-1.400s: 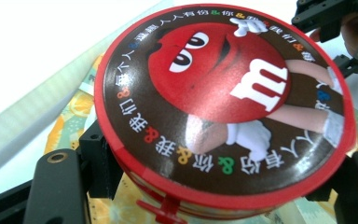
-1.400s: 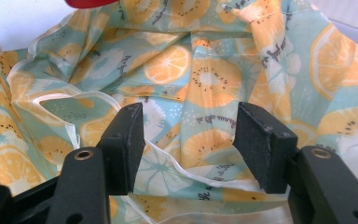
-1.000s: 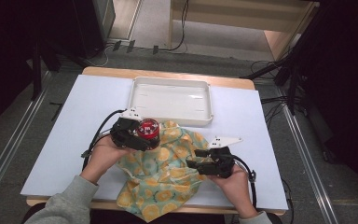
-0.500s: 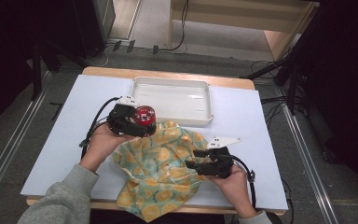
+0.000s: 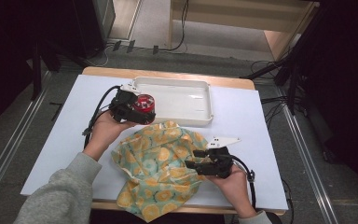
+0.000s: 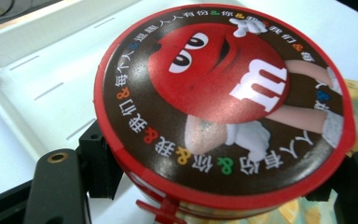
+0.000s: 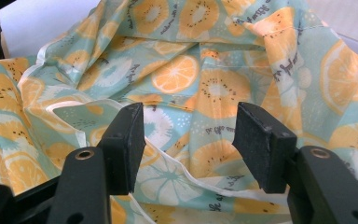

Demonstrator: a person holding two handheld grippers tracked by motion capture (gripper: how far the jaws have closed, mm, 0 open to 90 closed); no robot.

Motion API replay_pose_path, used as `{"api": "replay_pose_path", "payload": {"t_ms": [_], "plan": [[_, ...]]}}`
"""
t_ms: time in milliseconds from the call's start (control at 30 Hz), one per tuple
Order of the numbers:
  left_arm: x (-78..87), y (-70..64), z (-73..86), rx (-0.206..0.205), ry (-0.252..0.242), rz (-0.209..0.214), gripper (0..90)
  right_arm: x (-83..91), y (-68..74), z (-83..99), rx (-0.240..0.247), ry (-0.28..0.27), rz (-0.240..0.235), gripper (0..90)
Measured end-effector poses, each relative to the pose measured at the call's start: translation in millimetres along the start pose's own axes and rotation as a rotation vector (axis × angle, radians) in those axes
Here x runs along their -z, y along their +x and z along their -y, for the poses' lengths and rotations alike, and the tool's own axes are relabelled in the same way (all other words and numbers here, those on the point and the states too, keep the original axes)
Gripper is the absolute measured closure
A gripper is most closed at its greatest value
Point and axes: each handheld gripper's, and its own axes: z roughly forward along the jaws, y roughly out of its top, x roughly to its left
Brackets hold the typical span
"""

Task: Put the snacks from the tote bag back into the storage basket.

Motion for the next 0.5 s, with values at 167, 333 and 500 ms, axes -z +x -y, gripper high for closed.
{"api": "replay_pose_path", "payload": {"t_ms": [167, 333, 500], "plan": [[-5.0, 7.0, -7.8, 0.011, 0.001, -0.013, 25.5, 0.6, -0.3, 0.0, -0.003, -0.003, 0.001, 44.4], [-9.7, 14.8, -11.5, 0.025, -0.002, -0.015, 25.4, 0.6, -0.1, 0.1, -0.003, -0.006, -0.002, 44.5], [-17.3, 20.5, -18.3, 0.021, 0.0, -0.034, 25.4, 0.5, -0.4, -0.2, -0.004, -0.007, -0.005, 44.5]]}}
